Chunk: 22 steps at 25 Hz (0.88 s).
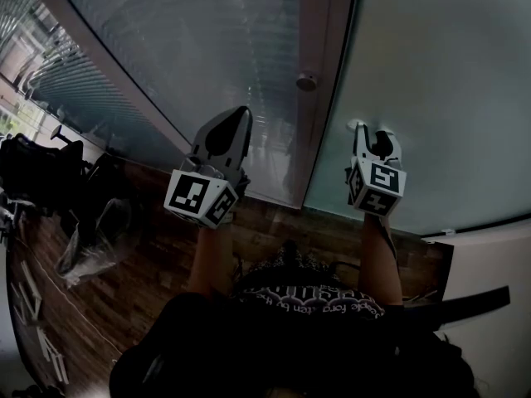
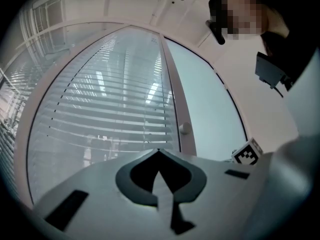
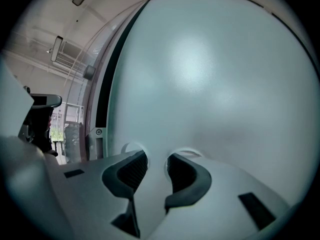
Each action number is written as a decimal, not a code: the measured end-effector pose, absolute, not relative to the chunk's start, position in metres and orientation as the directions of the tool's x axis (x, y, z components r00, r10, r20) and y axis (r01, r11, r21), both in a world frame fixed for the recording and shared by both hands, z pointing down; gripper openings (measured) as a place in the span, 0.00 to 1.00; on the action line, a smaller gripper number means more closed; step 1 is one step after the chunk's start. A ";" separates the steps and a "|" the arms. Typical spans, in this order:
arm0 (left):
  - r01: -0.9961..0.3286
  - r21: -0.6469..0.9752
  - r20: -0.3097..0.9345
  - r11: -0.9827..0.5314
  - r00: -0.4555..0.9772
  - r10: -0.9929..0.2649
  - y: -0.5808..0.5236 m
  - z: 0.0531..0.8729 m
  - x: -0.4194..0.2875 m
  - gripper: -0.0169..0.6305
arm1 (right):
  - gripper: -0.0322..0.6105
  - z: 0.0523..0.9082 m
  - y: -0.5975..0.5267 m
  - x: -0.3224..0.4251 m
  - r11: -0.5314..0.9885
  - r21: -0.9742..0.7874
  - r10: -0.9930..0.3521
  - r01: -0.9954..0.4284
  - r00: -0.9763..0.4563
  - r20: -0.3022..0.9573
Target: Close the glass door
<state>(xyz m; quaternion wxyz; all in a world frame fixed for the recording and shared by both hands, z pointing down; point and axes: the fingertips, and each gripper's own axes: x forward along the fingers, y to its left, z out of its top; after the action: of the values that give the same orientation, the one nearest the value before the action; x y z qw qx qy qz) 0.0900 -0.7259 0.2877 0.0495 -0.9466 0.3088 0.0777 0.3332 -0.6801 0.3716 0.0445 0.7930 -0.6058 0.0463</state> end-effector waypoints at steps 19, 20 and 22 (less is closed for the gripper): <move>-0.577 -0.050 -0.180 -0.815 0.808 -0.561 -0.704 0.287 0.093 0.03 | 0.25 0.376 -0.655 0.318 -0.230 0.055 -0.965 -0.972 0.235 0.116; -0.578 -0.047 -0.182 -0.814 0.807 -0.562 -0.702 0.287 0.093 0.03 | 0.25 0.375 -0.651 0.316 -0.229 0.054 -0.964 -0.972 0.234 0.124; -0.581 -0.046 -0.186 -0.813 0.804 -0.564 -0.698 0.286 0.092 0.03 | 0.25 0.375 -0.644 0.313 -0.224 0.054 -0.965 -0.973 0.229 0.131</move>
<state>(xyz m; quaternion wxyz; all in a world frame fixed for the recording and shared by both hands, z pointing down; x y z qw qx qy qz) 0.0924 -0.6981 0.2862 0.0503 -0.9485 0.3018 0.0821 0.3127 -0.6437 0.3749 0.0620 0.7815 -0.6199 0.0348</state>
